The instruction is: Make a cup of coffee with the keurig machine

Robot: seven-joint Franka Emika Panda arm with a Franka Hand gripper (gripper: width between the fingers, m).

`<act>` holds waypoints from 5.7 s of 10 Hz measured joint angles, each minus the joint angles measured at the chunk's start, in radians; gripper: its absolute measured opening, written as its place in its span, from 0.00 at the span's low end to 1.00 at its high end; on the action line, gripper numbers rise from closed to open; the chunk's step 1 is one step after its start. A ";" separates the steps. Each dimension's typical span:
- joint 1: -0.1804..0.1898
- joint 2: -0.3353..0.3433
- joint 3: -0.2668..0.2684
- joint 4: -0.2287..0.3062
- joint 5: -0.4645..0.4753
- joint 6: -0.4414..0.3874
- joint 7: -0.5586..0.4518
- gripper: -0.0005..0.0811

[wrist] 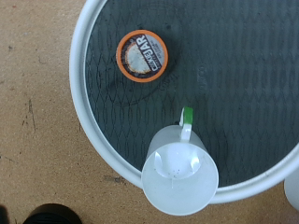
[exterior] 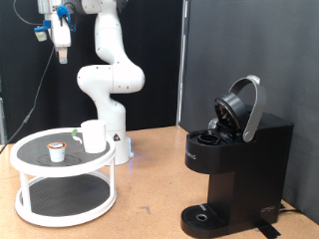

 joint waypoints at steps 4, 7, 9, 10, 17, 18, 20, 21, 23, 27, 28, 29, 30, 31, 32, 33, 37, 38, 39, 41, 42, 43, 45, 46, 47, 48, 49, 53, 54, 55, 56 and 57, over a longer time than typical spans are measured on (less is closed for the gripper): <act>-0.014 0.032 -0.041 -0.122 -0.046 0.162 -0.011 0.91; -0.022 0.105 -0.041 -0.200 -0.068 0.294 0.056 0.91; -0.023 0.145 -0.041 -0.251 -0.075 0.402 0.080 0.91; -0.023 0.159 -0.041 -0.273 -0.077 0.449 0.082 0.91; -0.056 0.235 -0.041 -0.400 -0.139 0.696 0.111 0.91; -0.061 0.247 -0.041 -0.407 -0.139 0.720 0.111 0.91; -0.068 0.265 -0.042 -0.417 -0.139 0.756 0.111 0.91; -0.070 0.275 -0.045 -0.418 -0.139 0.769 0.111 0.91; -0.073 0.293 -0.053 -0.418 -0.139 0.792 0.109 0.91; -0.075 0.320 -0.062 -0.416 -0.139 0.817 0.110 0.91; -0.074 0.331 -0.062 -0.413 -0.136 0.820 0.111 0.91; -0.074 0.340 -0.062 -0.410 -0.133 0.820 0.112 0.91; -0.074 0.349 -0.062 -0.406 -0.132 0.820 0.113 0.77; -0.074 0.356 -0.062 -0.404 -0.131 0.821 0.113 0.77; -0.074 0.358 -0.062 -0.403 -0.129 0.822 0.113 0.61; -0.074 0.359 -0.062 -0.401 -0.123 0.822 0.112 0.49; -0.063 0.348 -0.062 -0.375 -0.029 0.766 0.039 0.49; -0.061 0.332 -0.062 -0.348 0.005 0.700 0.003 0.49; -0.061 0.311 -0.062 -0.320 0.030 0.637 -0.026 0.49; -0.062 0.269 -0.062 -0.280 0.034 0.540 -0.063 0.49; -0.062 0.271 -0.062 -0.283 0.034 0.547 -0.061 0.49; -0.061 0.271 -0.062 -0.283 0.058 0.543 -0.063 0.49; -0.046 0.263 -0.067 -0.250 0.194 0.503 -0.084 0.49; -0.031 0.257 -0.070 -0.220 0.274 0.481 -0.093 0.49; -0.008 0.251 -0.075 -0.187 0.337 0.430 -0.132 0.49; 0.017 0.248 -0.075 -0.161 0.395 0.393 -0.141 0.49; 0.035 0.247 -0.060 -0.150 0.416 0.381 -0.119 0.49; 0.048 0.249 0.075 -0.154 0.385 0.391 0.064 0.49; 0.048 0.249 0.071 -0.154 0.393 0.391 0.052 0.49; 0.056 0.249 0.064 -0.153 0.460 0.394 0.037 0.49; 0.075 0.253 0.059 -0.142 0.559 0.393 0.027 0.49; 0.100 0.261 0.056 -0.121 0.647 0.374 0.027 0.49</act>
